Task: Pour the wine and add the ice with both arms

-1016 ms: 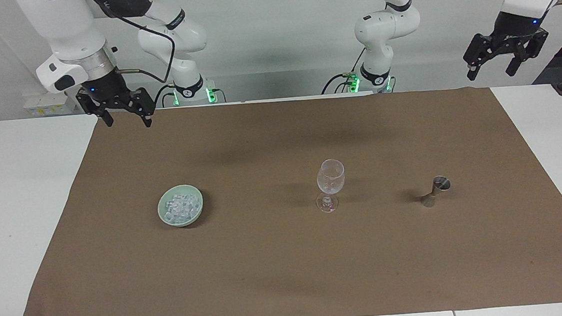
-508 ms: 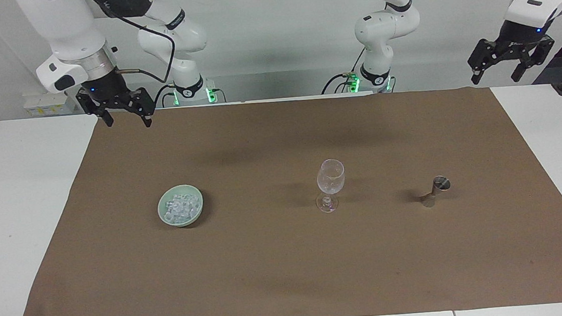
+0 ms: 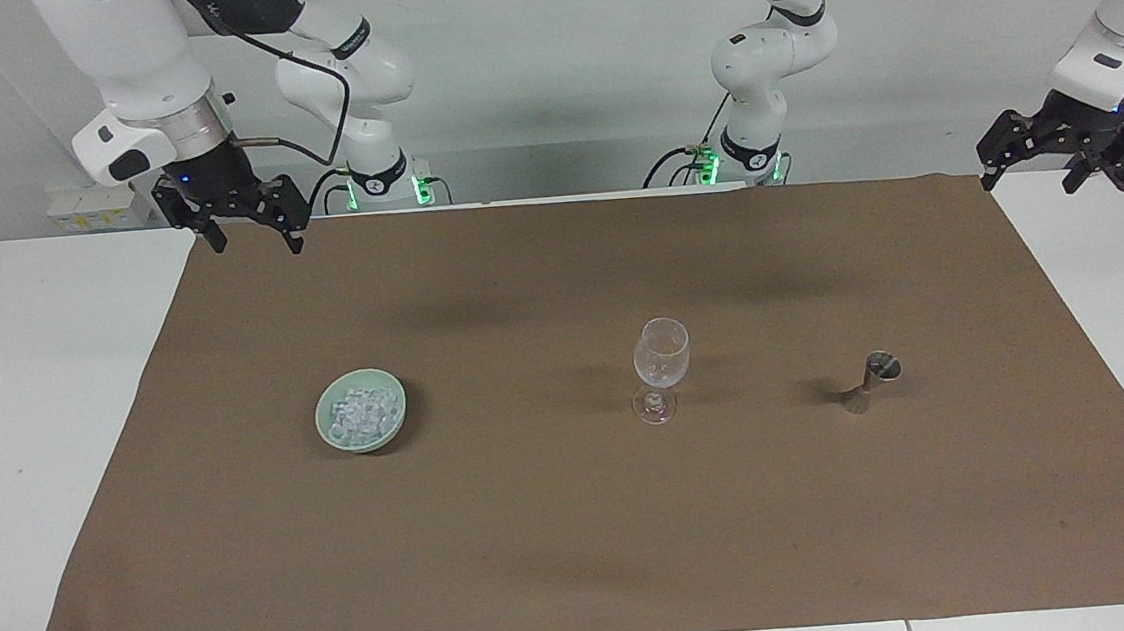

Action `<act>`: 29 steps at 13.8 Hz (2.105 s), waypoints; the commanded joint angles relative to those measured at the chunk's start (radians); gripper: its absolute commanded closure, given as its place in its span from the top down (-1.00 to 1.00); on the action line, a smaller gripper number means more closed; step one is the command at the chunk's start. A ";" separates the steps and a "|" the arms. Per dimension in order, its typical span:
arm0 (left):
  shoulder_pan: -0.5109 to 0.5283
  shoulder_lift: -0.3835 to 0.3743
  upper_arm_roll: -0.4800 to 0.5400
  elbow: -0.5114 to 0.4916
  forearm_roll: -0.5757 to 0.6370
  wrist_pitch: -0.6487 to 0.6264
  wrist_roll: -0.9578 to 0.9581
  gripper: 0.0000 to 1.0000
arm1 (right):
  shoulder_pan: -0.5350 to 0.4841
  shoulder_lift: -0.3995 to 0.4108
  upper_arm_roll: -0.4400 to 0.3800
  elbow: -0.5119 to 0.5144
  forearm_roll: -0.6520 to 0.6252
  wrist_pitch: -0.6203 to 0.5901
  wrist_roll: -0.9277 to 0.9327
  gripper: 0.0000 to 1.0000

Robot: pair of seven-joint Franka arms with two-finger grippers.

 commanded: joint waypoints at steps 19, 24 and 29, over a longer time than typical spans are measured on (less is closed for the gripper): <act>0.214 0.241 -0.002 0.020 -0.557 -0.072 0.862 1.00 | -0.013 0.007 0.006 0.008 0.016 0.006 -0.029 1.00; 0.240 0.342 0.001 0.023 -0.662 -0.063 1.151 1.00 | -0.013 0.005 0.004 0.008 0.016 0.006 -0.029 1.00; 0.286 0.458 -0.003 0.025 -0.867 -0.086 1.330 1.00 | -0.013 0.005 0.004 0.007 0.016 0.006 -0.029 1.00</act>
